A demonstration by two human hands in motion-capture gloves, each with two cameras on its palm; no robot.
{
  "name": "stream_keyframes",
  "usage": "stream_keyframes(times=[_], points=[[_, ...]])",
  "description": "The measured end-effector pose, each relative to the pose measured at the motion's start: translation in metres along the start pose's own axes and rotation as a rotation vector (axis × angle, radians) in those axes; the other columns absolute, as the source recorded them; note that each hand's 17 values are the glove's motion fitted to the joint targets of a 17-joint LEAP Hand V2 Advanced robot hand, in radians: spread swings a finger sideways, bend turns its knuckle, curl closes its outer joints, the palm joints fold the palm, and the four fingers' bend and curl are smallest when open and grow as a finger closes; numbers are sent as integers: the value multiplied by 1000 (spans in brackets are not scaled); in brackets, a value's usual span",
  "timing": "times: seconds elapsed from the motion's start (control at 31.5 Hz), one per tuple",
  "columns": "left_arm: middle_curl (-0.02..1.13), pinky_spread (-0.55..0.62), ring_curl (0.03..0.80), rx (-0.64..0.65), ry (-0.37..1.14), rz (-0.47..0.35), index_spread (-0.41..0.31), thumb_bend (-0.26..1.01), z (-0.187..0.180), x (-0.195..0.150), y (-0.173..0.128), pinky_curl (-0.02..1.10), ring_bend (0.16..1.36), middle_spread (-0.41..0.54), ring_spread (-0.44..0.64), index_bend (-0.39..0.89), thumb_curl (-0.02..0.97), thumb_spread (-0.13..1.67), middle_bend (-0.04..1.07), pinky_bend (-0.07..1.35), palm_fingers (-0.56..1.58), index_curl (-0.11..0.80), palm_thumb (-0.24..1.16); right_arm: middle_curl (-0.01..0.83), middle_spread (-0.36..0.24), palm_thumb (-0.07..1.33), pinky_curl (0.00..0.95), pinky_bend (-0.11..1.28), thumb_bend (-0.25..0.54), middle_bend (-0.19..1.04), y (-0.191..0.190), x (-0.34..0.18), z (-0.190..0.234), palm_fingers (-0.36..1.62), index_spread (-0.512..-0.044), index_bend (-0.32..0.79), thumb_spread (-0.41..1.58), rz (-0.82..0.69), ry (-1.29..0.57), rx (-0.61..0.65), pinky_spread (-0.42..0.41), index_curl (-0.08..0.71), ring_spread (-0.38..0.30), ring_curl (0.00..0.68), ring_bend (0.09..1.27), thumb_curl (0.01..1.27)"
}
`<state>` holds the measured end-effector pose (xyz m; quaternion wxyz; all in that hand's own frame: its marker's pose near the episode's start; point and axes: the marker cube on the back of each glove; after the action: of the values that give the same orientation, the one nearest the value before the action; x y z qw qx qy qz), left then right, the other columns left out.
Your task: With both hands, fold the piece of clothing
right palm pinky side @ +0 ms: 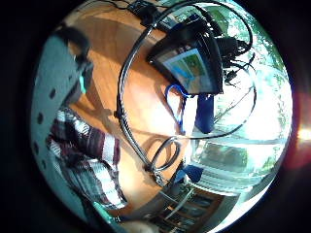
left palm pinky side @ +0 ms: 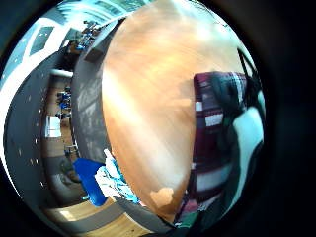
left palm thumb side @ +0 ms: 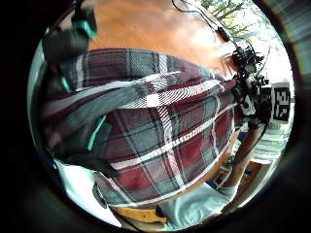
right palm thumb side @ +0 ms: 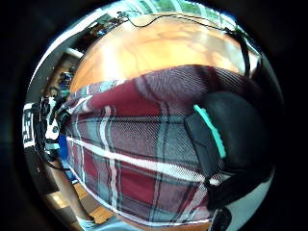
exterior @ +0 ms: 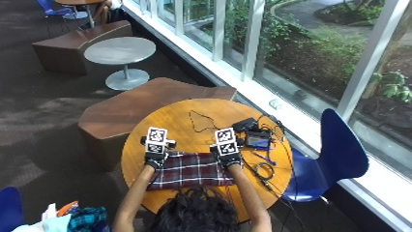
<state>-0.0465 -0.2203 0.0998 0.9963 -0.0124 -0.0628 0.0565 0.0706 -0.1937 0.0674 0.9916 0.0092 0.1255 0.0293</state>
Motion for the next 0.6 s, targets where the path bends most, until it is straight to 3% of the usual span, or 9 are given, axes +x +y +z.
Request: stream_keyframes(times=[0.06, 0.1, 0.13, 0.19, 0.29, 0.38, 0.44, 0.6], points=[[603, -376, 542, 89, -37, -57, -316, 32, -16, -4, 18, 548, 1063, -371, -359, 92, 277, 1333, 785, 916, 1183, 438, 580, 702, -184, 631, 461, 689, 99, 850, 12, 7, -3, 1236, -235, 615, 1434, 61, -17, 85, -261, 562, -201, 613, 966, 246], [599, -360, 530, 120, -48, -76, -288, 23, -23, -5, 29, 535, 1041, -363, -353, 23, 278, 1318, 780, 881, 1058, 412, 576, 691, -189, 627, 440, 607, 93, 845, 22, 12, -6, 1058, -242, 554, 1428, 101, -30, 128, -220, 547, -206, 590, 919, 246], [573, -303, 502, 139, -51, -89, -253, 10, -28, -5, 40, 516, 962, -338, -338, -26, 280, 1296, 712, 813, 764, 385, 566, 666, -196, 618, 435, 562, 84, 799, 36, 17, -8, 849, -250, 505, 1422, 146, -50, 166, -170, 537, -204, 566, 842, 247], [593, -252, 524, 146, -37, -97, -219, -4, -30, -4, 63, 556, 893, -300, -303, 39, 285, 1268, 667, 835, 580, 388, 563, 628, -207, 604, 478, 603, 67, 674, 68, 28, -11, 653, -256, 505, 1403, 250, -109, 210, -114, 568, -178, 570, 747, 254], [551, -192, 480, 94, 24, -75, -199, -22, -17, 3, 94, 521, 817, -273, -252, 131, 288, 1234, 576, 765, 539, 384, 550, 575, -178, 607, 451, 632, 56, 580, 115, 40, -5, 716, -267, 407, 1384, 405, -191, 174, -82, 519, -153, 519, 667, 269], [488, -123, 419, -19, 97, -45, -202, -49, 11, 13, 117, 476, 700, -228, -174, 245, 274, 1224, 450, 674, 503, 413, 468, 516, -134, 540, 440, 784, 6, 449, 136, 41, 17, 899, -249, 120, 1355, 496, -197, 28, -143, 414, -135, 471, 703, 267], [457, -61, 390, -87, 129, -37, -201, -45, 30, 17, 123, 450, 629, -199, -112, 299, 269, 1229, 375, 616, 435, 432, 437, 495, -115, 493, 434, 817, -24, 403, 137, 38, 30, 969, -240, 20, 1350, 518, -185, -42, -173, 359, -138, 453, 725, 261], [433, 84, 365, -119, 141, -27, -174, -56, 46, 26, 127, 429, 563, -116, 28, 275, 232, 1290, 267, 553, 261, 440, 305, 477, -92, 498, 472, 861, -2, 359, 126, 32, 43, 1019, -218, -42, 1340, 534, -165, -13, -205, 268, -161, 481, 828, 274]])
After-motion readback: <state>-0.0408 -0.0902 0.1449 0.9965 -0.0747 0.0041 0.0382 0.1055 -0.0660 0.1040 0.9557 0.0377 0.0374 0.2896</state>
